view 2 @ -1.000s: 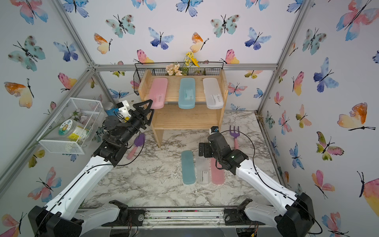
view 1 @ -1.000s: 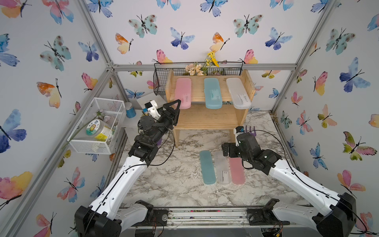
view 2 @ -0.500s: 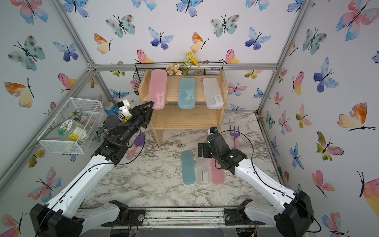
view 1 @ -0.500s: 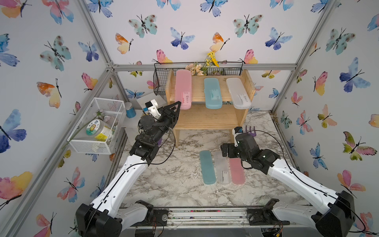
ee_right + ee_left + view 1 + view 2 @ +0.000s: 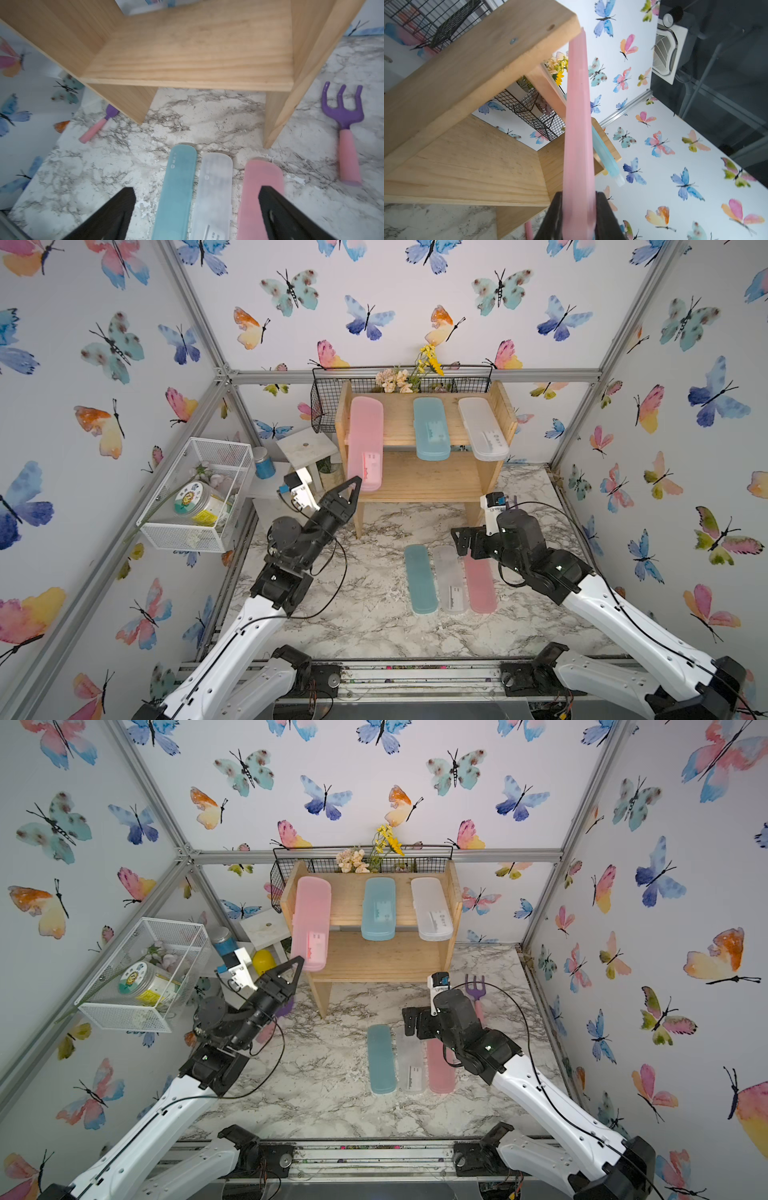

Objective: Remove the pencil cases from the shelf
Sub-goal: Pick up the pencil case from the shelf.

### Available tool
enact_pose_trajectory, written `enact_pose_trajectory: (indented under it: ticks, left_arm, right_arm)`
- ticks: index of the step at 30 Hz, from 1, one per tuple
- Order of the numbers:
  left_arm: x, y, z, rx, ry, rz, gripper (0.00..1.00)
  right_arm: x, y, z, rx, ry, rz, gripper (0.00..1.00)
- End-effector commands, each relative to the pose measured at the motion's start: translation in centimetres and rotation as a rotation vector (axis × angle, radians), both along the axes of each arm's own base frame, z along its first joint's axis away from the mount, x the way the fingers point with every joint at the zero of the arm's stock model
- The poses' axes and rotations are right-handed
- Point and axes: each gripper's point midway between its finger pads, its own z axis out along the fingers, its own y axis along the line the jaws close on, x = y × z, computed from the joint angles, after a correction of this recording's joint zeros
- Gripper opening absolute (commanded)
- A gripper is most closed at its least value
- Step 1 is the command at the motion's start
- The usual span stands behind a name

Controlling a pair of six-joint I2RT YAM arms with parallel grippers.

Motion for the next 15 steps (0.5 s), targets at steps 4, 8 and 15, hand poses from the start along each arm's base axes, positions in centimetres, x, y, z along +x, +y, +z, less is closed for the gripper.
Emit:
enact_pose_trajectory:
  ticks: [4,8,15]
  left_arm:
    - [-5.2,1.6,-5.3,0.251,-0.202,0.168,0.0]
    - [-6.9,3.1,-7.0,0.289,-0.202,0.253,0.0]
    - [-7.1,2.7,-8.1,0.383,-0.174,0.31,0.0]
  right_arm:
    - [-2.5,3.9,9.1,0.189,-0.155,0.191,0.99]
    - [-3.9,8.5,9.7,0.258,-0.132,0.292,0.99]
    - [-4.9,16.5,8.0,0.379,-0.007,0.438,0.99]
